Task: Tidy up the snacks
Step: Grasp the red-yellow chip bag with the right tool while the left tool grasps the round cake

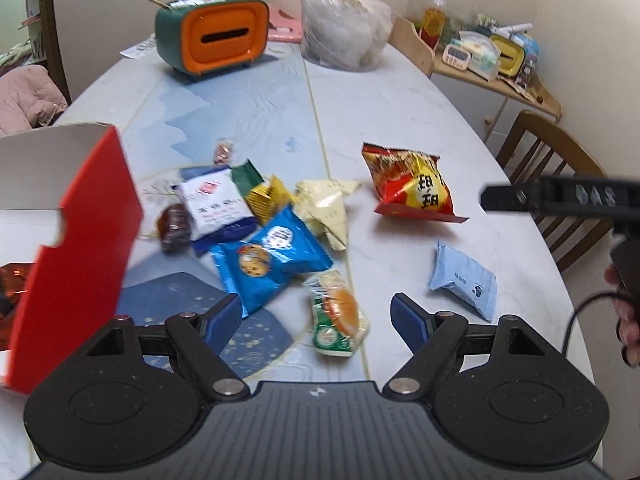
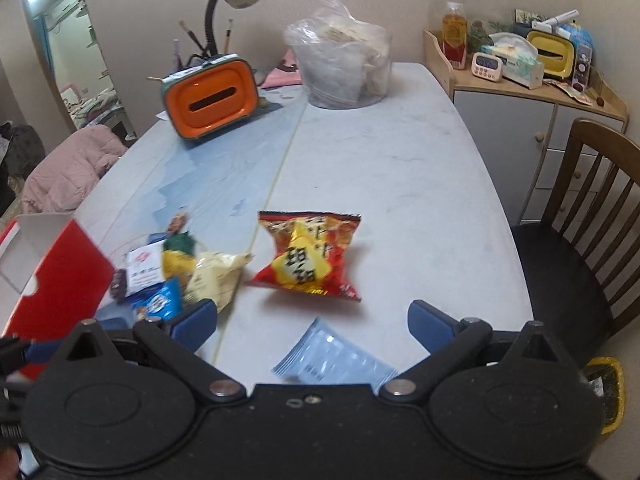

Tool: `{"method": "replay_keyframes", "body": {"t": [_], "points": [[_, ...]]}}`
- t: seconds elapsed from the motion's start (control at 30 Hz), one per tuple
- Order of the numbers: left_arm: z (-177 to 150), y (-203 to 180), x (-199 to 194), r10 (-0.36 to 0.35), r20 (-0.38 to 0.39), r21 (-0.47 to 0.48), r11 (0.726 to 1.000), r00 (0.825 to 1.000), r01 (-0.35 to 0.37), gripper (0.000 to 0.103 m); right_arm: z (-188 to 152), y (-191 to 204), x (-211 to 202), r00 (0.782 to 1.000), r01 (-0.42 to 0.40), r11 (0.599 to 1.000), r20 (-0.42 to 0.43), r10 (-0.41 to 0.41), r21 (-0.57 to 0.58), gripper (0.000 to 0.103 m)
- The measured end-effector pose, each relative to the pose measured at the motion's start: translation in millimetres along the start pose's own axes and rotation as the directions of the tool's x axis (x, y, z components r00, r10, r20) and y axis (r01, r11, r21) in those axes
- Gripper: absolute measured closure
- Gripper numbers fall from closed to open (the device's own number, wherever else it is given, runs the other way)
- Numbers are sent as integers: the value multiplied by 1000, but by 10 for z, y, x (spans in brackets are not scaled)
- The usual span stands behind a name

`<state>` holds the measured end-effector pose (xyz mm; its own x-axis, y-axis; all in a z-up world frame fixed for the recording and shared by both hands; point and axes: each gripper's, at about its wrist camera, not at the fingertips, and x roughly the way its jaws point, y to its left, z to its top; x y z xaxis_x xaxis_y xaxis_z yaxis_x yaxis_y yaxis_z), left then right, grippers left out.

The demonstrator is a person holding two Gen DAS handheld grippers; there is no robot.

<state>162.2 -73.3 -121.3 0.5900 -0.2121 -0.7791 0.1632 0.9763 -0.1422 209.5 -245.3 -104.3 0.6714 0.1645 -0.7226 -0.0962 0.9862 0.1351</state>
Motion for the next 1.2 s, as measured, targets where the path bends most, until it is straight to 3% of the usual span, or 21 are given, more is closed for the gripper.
{"method": "replay_keyframes", "body": {"t": [0.33, 0.8, 0.97, 1.2], "points": [[70, -59, 396, 28, -79, -72, 997, 997, -34, 22, 316, -41, 607, 1000, 1, 1000, -30, -1, -16, 2], [27, -79, 668, 21, -138, -81, 996, 990, -32, 23, 426, 1, 1258, 990, 9, 999, -139, -2, 51, 2], [11, -132, 711, 44, -140, -44, 998, 989, -50, 36, 419, 89, 1388, 987, 6, 1000, -164, -1, 30, 5], [7, -151, 701, 48, -122, -24, 998, 991, -51, 56, 362, 119, 1422, 984, 11, 1000, -176, -9, 11, 29]]}}
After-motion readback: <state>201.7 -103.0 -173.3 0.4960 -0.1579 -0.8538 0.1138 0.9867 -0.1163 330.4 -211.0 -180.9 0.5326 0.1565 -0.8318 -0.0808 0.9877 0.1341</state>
